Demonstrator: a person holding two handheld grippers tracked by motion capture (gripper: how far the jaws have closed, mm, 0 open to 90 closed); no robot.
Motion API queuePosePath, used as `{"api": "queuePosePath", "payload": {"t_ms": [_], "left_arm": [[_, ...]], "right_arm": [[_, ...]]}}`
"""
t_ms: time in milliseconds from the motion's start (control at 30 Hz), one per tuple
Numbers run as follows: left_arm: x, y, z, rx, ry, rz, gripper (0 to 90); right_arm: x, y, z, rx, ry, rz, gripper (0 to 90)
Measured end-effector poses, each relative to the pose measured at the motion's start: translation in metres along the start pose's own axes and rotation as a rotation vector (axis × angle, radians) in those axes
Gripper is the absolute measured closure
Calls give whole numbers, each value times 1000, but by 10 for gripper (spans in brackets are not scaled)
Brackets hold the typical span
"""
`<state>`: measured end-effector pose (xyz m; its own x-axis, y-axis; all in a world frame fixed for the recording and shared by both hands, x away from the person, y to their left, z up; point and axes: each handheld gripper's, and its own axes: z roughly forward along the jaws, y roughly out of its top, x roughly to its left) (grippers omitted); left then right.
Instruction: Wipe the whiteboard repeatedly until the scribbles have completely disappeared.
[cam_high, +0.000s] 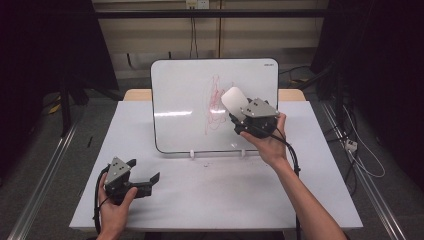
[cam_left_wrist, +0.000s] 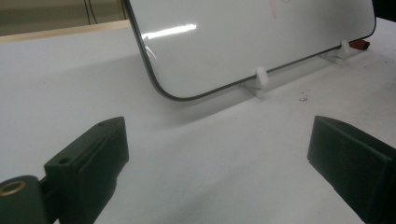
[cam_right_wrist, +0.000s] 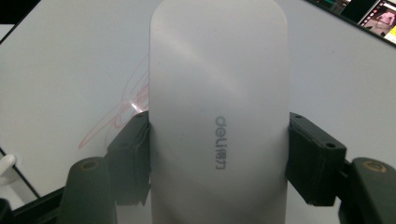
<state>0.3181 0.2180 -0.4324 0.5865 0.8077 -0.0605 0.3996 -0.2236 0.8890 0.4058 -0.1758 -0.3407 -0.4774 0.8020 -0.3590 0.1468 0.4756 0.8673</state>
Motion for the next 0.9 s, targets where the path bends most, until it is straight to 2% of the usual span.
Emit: {"api": "queuePosePath", "payload": {"t_ms": [200,533,900], "left_arm": [[1,-1,-1,1,1,-5,52],[1,-1,-1,-1,2,-5,52],[2,-1,-1,3,5,5,52]], "right_arm": [[-6,11,6,-4,-12,-6,317],[-21,28,19,-1,-65,-6,317],[-17,39,41,25,-79,-56,317]]}}
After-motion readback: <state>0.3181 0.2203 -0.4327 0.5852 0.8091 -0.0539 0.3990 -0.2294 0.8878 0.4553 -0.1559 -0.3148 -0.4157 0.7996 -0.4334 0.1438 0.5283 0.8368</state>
